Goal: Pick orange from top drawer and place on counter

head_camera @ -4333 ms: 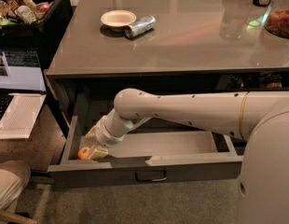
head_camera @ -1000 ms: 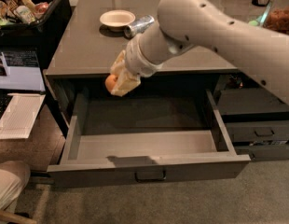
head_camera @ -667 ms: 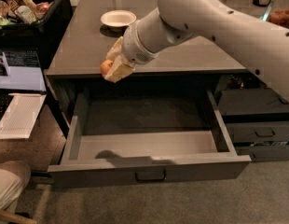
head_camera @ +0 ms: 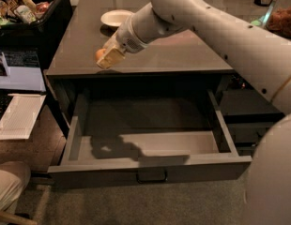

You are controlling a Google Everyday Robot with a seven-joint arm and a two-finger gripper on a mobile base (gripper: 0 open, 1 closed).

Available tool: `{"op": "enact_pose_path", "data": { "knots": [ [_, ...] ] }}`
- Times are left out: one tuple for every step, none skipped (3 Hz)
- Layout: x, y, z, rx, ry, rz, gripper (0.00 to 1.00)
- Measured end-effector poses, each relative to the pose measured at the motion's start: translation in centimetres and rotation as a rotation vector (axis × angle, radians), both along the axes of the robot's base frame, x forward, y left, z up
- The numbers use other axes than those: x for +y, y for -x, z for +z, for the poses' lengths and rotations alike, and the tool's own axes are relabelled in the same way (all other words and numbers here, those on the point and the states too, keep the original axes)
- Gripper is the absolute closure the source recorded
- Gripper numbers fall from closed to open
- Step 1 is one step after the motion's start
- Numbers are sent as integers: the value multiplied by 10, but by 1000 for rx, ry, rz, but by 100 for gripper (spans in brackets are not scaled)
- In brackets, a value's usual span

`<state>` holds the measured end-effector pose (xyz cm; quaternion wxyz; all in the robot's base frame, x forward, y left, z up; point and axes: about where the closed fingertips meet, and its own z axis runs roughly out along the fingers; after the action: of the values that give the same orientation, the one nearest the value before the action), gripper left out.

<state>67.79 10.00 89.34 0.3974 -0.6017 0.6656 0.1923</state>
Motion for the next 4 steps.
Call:
{"op": "enact_pose_path", "data": {
  "knots": [
    [-5, -12, -5, 40, -90, -101, 100],
    [-21, -12, -19, 44, -188, -215, 100],
    [-32, -13, -28, 15, -250, -311, 100],
    [-39, -13, -26, -25, -284, -372, 100]
  ]
}}
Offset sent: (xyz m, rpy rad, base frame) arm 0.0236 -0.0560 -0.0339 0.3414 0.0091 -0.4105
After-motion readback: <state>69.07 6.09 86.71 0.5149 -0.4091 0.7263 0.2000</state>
